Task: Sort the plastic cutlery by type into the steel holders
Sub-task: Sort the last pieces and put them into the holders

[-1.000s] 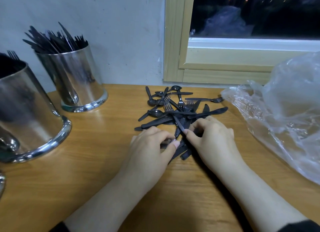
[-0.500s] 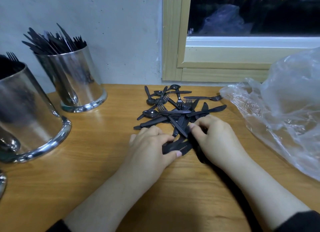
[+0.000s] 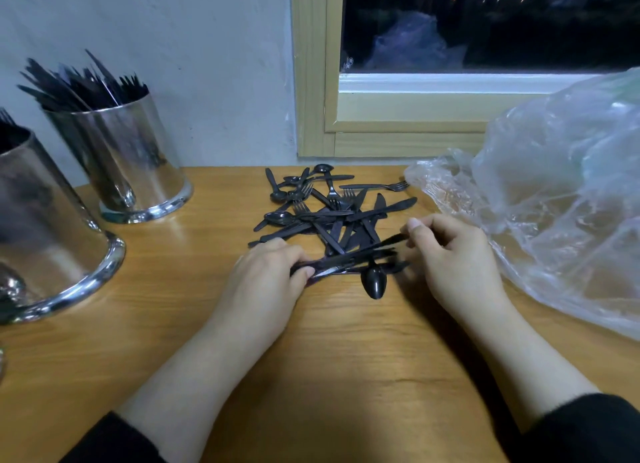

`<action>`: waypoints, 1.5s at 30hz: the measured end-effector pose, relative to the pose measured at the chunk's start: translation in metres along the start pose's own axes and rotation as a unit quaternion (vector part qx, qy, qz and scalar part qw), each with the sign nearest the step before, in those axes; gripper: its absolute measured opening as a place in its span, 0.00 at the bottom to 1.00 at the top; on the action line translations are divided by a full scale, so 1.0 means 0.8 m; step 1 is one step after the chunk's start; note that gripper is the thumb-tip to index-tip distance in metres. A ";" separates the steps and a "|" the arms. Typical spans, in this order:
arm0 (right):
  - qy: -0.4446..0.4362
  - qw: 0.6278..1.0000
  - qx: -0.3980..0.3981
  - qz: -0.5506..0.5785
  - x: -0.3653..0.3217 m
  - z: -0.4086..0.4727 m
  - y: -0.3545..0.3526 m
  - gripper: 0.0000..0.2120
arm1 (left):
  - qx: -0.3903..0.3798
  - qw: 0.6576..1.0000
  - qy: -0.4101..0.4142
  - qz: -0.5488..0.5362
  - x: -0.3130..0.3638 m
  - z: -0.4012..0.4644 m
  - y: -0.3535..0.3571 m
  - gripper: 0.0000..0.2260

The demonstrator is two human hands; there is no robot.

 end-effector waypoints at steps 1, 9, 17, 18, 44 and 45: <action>-0.002 1.000 -0.002 -0.005 -0.003 -0.002 -0.002 0.15 | 0.006 1.000 0.000 -0.002 -0.001 -0.001 -0.002 0.07; 0.011 0.999 -0.041 0.010 -0.006 -0.004 0.002 0.10 | 0.047 0.997 -0.038 -0.054 -0.013 -0.008 -0.022 0.05; 0.012 0.994 -0.074 0.082 -0.007 -0.005 0.016 0.09 | 0.056 0.974 -0.094 -0.197 -0.016 -0.016 -0.032 0.09; 0.019 0.989 -0.086 0.115 -0.008 -0.005 0.019 0.10 | 0.053 0.970 -0.098 -0.216 -0.015 -0.017 -0.029 0.09; 0.168 0.878 -0.108 0.436 -0.010 -0.006 0.031 0.13 | -0.056 0.973 0.000 -0.226 0.014 -0.022 -0.019 0.14; 0.168 0.873 -0.116 0.444 -0.012 -0.006 0.030 0.11 | -0.062 0.973 0.000 -0.220 0.015 -0.022 -0.019 0.14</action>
Point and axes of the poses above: each hand's wrist, its own z-axis towards the middle knuckle, its own y-axis out of the palm, x = y × z, the point moved 6 cm from there along z, towards the middle knuckle, and after that the axes turned 5 degrees about x, right-handed, at the moved point
